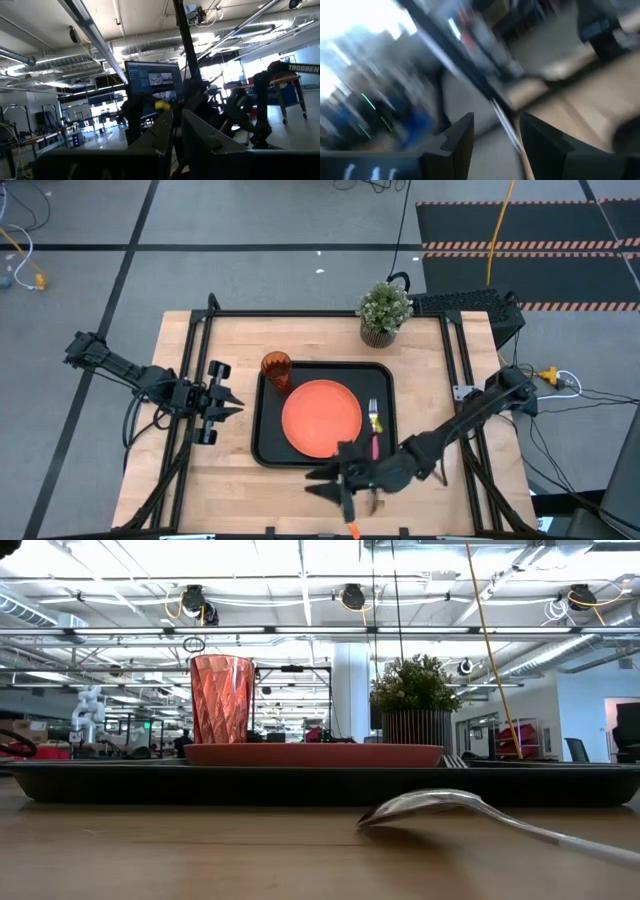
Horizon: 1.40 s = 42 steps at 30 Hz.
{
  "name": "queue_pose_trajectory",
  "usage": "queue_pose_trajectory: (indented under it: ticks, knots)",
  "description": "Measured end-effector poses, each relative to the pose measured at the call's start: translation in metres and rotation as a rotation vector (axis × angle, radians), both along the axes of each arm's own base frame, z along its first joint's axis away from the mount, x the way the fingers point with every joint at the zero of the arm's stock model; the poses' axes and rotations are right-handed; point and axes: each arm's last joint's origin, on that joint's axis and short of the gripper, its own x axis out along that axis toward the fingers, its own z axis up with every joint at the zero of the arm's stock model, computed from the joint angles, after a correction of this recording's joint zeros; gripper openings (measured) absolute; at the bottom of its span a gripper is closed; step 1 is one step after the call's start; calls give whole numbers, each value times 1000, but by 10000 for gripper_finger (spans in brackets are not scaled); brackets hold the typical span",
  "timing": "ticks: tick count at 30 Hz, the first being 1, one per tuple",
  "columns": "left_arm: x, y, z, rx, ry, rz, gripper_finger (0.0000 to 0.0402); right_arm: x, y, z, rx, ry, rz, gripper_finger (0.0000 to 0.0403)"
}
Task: Pick and place plate/cup/fork/spoon on tray
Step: Put the orange spoon on the black serving tray
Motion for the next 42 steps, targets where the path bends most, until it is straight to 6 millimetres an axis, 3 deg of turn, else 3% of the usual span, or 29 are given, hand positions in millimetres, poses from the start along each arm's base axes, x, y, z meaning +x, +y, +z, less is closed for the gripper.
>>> queue_pose_trajectory:
  ticks: [4,8,11,18,21,24,32,42]
  knots:
    - [0,0,0,1,0,0,42,5,7,27,-91,336,-39,150]
    - [-1,0,1,25,-13,13,42,3,14,17,-18,539,-98,150]
    - [-1,1,1,62,-30,34,42,-1,20,-10,36,744,-105,150]
    - [-1,1,2,134,-54,71,42,0,43,-105,152,1177,-42,150]
    - [-1,1,2,135,-54,72,42,10,53,-131,207,1209,0,150]
    - [-1,1,1,131,-49,68,42,18,58,-144,229,1171,9,150]
    - [0,0,0,49,-4,23,42,22,54,-148,215,1122,-101,150]
    - [-1,-6,-6,-2,76,-52,42,22,37,-152,111,1190,-120,150]
